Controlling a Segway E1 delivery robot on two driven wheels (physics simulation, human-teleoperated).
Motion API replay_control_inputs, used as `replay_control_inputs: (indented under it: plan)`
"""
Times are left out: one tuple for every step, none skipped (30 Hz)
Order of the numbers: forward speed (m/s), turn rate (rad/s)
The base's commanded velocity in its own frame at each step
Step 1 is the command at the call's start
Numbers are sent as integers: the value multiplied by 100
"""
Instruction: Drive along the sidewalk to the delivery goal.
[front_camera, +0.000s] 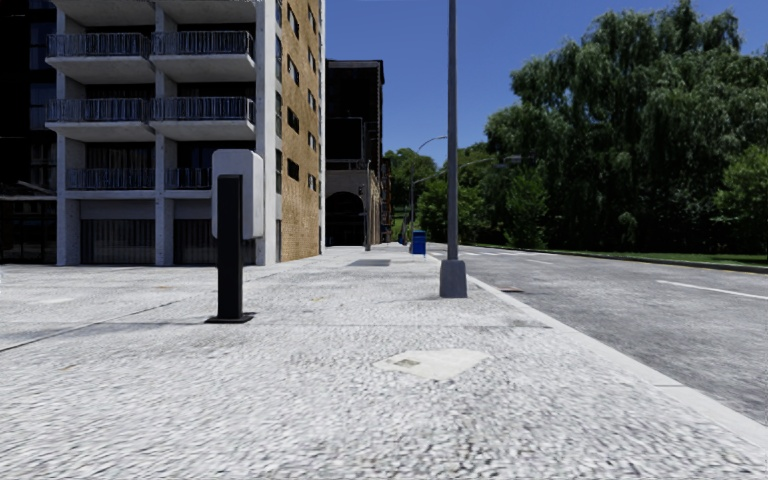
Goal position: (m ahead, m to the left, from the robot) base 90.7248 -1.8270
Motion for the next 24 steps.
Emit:
replay_control_inputs:
  plan:
    - [200, 20]
    - [200, 7]
    - [200, 7]
    - [200, 0]
    - [200, 0]
    - [200, 0]
    - [200, 0]
    - [200, 0]
    - [200, 0]
    - [200, 0]
    - [200, 0]
    - [200, 0]
    - [200, 0]
    - [200, 0]
    - [200, 0]
    - [200, 0]
    - [200, 0]
    - [200, 0]
    - [200, 0]
    - [200, 4]
    - [200, 4]
    - [200, 6]
    - [200, 7]
    - [200, 7]
